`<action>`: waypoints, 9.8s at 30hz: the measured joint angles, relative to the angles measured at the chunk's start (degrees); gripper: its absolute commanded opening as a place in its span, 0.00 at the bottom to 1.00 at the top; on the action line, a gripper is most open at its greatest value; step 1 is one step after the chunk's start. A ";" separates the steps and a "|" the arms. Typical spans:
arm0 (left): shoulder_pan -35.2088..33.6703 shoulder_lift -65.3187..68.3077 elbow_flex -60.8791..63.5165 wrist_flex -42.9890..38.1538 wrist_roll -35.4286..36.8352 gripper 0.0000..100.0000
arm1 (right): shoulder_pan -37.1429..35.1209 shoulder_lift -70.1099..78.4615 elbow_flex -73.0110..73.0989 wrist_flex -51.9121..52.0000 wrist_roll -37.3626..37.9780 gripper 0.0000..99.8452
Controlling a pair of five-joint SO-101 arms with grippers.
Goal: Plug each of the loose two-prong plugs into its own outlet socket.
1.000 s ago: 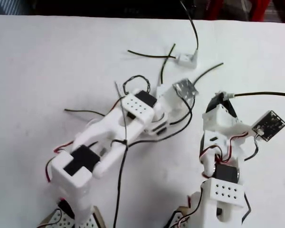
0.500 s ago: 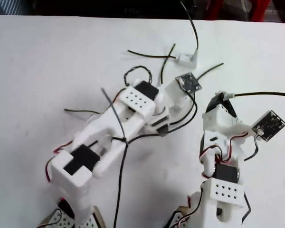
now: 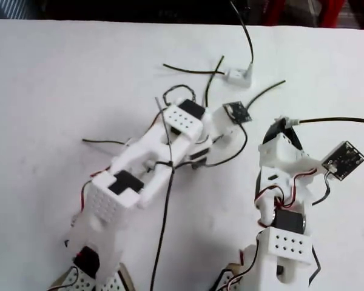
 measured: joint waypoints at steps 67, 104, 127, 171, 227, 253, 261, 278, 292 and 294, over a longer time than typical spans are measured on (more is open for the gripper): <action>-35.78 -88.18 77.54 -24.53 7.82 0.03 | -28.57 0.00 -1.41 19.60 23.30 0.02; -39.56 -93.63 98.46 -35.78 -5.63 0.03 | -32.97 -0.09 12.13 6.51 39.12 0.02; -39.56 -93.63 98.73 -35.78 -5.63 0.03 | -31.56 -0.09 14.51 1.49 39.65 0.02; -39.56 -93.63 98.73 -35.78 -5.63 0.03 | -30.77 27.43 -0.09 2.02 36.31 0.02; -39.56 -93.63 98.73 -35.78 -5.63 0.03 | -30.33 35.52 -16.44 34.46 47.38 0.02; -39.56 -93.63 98.73 -35.78 -5.63 0.03 | -30.07 35.34 -16.35 37.98 50.37 0.02; -39.56 -93.63 98.73 -35.78 -5.63 0.03 | -32.70 37.27 -16.70 37.98 50.37 0.02; -42.46 -93.63 98.73 -35.78 -5.63 0.03 | -31.91 46.59 -23.91 37.27 50.37 0.02; -42.46 -93.63 98.73 -35.96 -5.63 0.03 | -30.86 22.77 -16.88 36.13 50.46 0.02; -42.46 -93.63 98.73 -35.96 -5.63 0.03 | -30.86 19.43 -15.21 36.13 50.46 0.02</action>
